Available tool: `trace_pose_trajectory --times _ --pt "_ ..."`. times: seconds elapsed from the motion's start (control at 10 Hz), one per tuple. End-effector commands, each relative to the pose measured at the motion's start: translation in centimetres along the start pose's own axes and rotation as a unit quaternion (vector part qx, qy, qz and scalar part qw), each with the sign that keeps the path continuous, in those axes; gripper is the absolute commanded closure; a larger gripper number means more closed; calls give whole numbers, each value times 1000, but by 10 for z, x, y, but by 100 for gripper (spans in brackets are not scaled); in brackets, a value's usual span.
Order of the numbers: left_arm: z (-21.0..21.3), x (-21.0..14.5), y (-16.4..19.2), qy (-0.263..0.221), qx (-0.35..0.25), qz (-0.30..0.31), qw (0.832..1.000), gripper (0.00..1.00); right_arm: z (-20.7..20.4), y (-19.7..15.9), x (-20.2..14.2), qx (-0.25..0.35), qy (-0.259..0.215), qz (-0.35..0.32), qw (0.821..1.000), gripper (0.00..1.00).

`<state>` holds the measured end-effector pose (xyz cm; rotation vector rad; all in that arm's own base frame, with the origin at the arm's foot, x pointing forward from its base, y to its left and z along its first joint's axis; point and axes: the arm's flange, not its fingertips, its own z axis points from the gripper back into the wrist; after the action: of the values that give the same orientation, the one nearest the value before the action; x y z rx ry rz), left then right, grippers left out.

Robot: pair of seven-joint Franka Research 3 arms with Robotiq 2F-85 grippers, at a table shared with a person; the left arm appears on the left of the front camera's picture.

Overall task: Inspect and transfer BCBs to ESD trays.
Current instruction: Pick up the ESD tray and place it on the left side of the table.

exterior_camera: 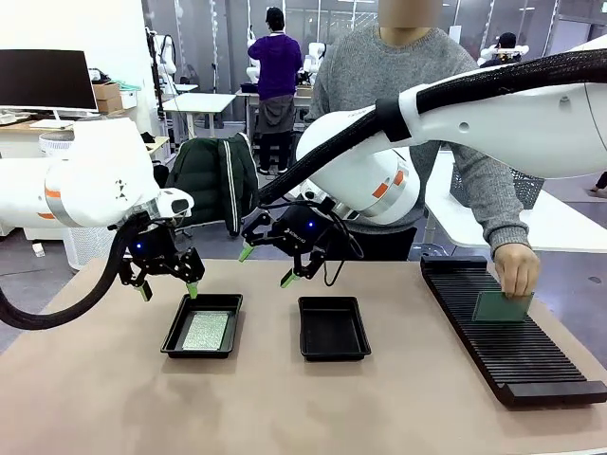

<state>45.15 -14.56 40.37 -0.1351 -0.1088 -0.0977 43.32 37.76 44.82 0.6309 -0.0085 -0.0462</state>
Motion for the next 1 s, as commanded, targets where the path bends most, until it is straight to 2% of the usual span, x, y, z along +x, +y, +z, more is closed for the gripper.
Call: trace_pose_trajectory --times 0.0,0.1,0.4,0.6,0.9 --pt "-18 1 -7 -20 29 6 999 0 -3 -10 -3 20 -4 3 1000 0" --pt "-23 2 -8 -28 34 2 999 0 0 0 0 0 0 0 1000 0" --pt "-39 7 -9 -37 47 4 998 0 0 0 0 0 0 0 1000 0" --pt "-45 11 -4 -65 49 16 997 0 0 0 0 0 0 0 1000 0" --pt "-60 12 2 -61 45 35 996 0 0 0 0 0 0 0 1000 0"
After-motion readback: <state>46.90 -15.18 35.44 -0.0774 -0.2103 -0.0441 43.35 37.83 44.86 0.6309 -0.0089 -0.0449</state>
